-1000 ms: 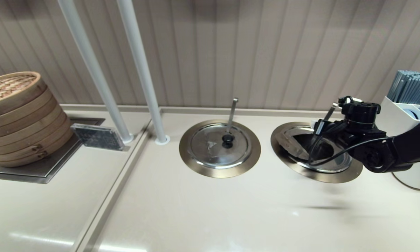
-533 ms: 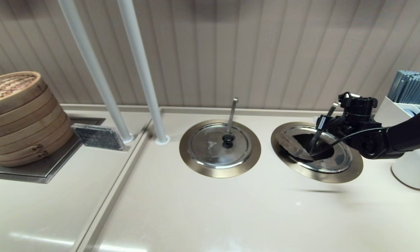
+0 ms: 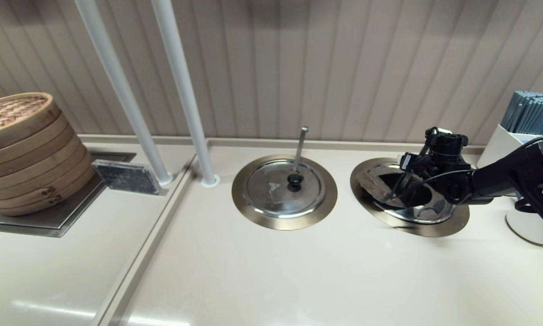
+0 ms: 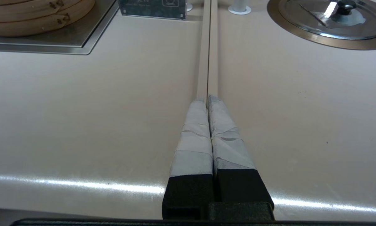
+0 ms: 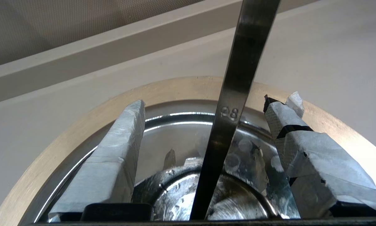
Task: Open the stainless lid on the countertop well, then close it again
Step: Stir with a spoon
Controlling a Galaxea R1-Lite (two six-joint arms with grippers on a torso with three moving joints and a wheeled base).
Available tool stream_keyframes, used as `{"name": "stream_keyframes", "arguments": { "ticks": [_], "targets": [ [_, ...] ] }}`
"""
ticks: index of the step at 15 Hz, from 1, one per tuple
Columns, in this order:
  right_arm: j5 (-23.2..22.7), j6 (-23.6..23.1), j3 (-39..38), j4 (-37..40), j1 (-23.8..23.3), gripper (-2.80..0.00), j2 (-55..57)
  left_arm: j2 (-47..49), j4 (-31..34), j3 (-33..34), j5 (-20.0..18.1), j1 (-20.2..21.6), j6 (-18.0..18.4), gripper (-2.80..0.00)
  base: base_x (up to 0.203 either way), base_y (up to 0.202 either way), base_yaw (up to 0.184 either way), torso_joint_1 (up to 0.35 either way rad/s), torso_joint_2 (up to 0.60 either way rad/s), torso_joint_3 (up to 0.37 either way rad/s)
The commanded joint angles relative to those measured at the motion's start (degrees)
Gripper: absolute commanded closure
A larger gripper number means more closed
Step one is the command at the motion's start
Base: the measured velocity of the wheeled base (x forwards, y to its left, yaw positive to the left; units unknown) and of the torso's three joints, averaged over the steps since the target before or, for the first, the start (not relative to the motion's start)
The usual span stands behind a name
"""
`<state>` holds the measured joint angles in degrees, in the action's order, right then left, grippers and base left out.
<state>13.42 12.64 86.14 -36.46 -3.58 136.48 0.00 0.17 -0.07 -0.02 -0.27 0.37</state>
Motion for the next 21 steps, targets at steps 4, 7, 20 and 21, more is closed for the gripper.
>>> {"name": "stream_keyframes", "arguments": {
  "ticks": [4, 7, 20, 21],
  "targets": [
    [0.0, -2.5, 11.9, 1.7, -0.6, -2.80, 8.6, 0.0, 0.0, 0.0, 0.0, 0.0, 0.0, 0.00, 0.000, 0.000, 0.000, 0.000, 0.00, 0.000],
    [0.0, -2.7, 14.8, 3.7, -0.9, -2.80, 10.3, 0.0, 0.0, 0.0, 0.0, 0.0, 0.0, 0.00, 0.000, 0.000, 0.000, 0.000, 0.00, 0.000],
    [0.2, -2.5, 17.3, 3.9, -0.8, 0.00, 9.6, 0.0, 0.0, 0.0, 0.0, 0.0, 0.0, 0.00, 0.000, 0.000, 0.000, 0.000, 0.00, 0.000],
    [0.2, -2.4, 17.2, 3.9, -0.8, 0.00, 9.3, 0.0, 0.0, 0.0, 0.0, 0.0, 0.0, 0.00, 0.000, 0.000, 0.000, 0.000, 0.00, 0.000]
  ]
}}
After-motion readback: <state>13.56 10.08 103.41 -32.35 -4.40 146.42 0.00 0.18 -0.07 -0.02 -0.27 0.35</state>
